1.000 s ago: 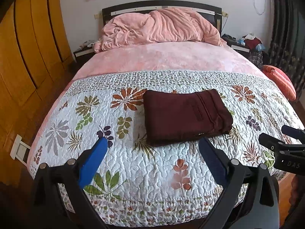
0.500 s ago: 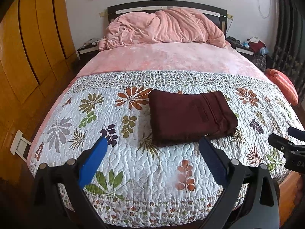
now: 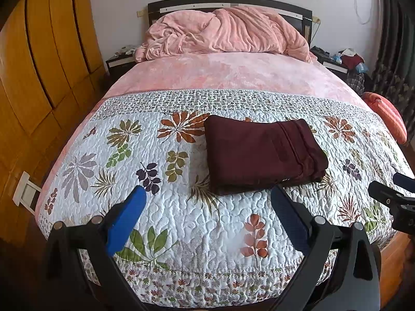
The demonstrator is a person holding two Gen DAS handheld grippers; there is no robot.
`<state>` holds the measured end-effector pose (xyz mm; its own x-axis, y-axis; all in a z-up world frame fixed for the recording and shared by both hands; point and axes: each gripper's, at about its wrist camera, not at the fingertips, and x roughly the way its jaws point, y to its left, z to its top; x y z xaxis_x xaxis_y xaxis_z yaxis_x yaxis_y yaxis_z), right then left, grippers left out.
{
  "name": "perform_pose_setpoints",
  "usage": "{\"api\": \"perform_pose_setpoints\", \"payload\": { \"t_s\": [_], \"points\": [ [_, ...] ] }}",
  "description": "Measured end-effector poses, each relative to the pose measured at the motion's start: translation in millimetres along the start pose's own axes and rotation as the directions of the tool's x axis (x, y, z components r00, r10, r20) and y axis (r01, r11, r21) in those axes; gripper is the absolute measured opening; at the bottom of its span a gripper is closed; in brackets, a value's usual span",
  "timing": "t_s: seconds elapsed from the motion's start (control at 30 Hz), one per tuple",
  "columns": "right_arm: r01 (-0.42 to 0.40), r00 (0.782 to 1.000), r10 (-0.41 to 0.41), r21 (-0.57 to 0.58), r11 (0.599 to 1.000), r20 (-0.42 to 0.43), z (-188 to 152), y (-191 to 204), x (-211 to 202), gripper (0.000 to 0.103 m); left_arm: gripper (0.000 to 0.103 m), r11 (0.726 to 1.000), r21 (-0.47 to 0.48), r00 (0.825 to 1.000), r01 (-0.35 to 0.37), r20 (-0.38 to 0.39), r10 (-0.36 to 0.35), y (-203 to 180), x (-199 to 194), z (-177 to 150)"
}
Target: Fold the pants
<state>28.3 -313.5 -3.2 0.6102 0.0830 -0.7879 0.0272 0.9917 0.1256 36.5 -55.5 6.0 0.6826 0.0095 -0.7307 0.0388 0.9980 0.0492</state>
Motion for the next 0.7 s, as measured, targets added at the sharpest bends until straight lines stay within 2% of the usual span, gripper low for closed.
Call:
{"api": "perform_pose_setpoints", "payload": {
  "t_s": [0.7],
  "points": [
    [-0.004,1.000,0.004,-0.004,1.000,-0.014,-1,0,6,0.099,0.096,1.000,-0.007,1.000,0.000,-0.031,0.000,2,12,-5]
  ]
}}
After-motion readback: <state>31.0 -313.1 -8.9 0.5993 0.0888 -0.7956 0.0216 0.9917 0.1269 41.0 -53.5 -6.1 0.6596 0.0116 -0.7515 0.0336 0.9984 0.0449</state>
